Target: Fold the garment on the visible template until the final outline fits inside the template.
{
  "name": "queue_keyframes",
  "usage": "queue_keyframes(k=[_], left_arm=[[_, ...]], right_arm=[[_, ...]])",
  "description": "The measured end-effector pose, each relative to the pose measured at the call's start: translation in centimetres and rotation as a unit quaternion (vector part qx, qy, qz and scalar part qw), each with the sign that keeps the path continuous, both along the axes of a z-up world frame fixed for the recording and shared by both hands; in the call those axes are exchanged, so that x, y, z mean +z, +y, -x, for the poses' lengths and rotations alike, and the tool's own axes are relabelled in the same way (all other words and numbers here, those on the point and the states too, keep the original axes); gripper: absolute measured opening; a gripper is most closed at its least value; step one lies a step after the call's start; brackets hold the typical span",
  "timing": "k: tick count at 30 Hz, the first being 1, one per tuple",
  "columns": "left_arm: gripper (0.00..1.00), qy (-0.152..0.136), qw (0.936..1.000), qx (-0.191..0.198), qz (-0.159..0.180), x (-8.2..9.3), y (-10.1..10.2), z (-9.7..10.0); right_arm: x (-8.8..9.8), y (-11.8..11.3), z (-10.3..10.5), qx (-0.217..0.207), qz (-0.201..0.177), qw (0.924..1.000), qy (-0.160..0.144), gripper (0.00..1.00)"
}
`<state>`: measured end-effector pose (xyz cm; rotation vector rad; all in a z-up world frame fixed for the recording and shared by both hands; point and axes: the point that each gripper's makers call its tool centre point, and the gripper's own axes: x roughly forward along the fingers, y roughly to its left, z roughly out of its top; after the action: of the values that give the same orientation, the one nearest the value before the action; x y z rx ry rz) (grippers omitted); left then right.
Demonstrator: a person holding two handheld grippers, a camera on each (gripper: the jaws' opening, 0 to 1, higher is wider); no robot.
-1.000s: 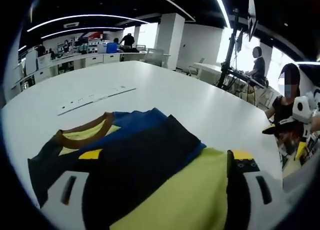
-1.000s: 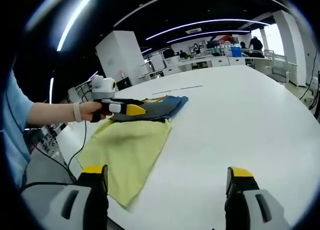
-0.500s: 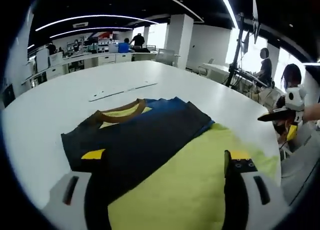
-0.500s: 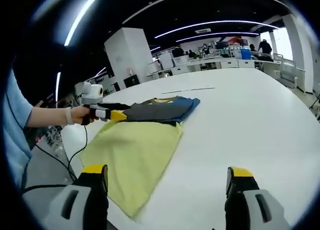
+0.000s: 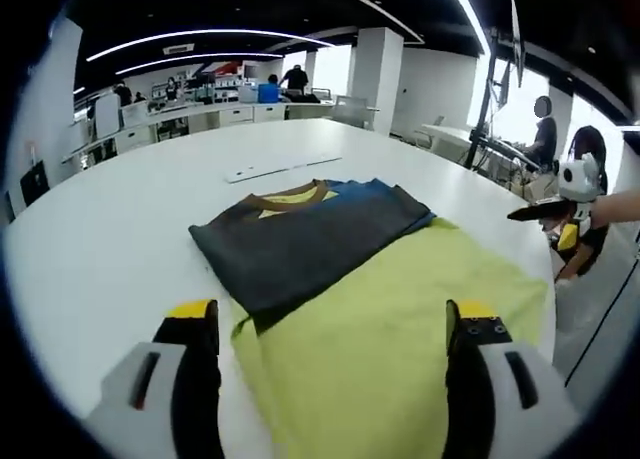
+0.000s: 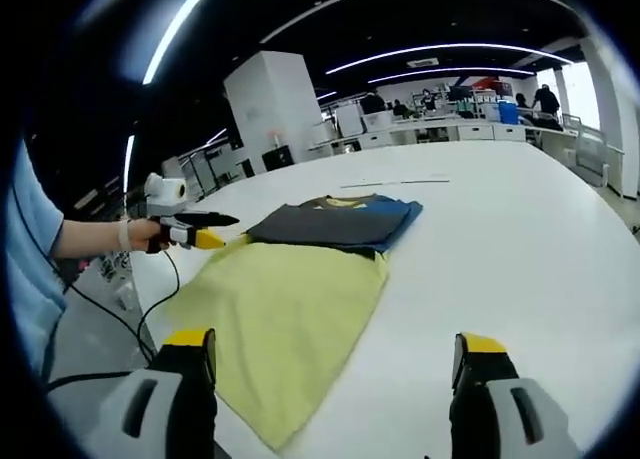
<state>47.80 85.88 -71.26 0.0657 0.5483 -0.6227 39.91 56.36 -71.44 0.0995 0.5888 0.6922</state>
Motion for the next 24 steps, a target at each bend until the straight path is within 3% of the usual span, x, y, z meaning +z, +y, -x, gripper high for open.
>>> queue_keyframes(k=[15, 24], left_arm=[[0.89, 0.013, 0.9986, 0.048, -0.018, 0.8, 6.3, 6.6], [0.84, 0.035, 0.9973, 0.064, -0.012, 0.1, 8.4, 9.9]], right_arm=[[-0.1, 0.6, 0.7, 0.013, -0.002, 0.9999, 0.0, 1.0], [-0.2, 0.5, 1.2, 0.009, -0.003, 0.9999, 0.001, 0.99]])
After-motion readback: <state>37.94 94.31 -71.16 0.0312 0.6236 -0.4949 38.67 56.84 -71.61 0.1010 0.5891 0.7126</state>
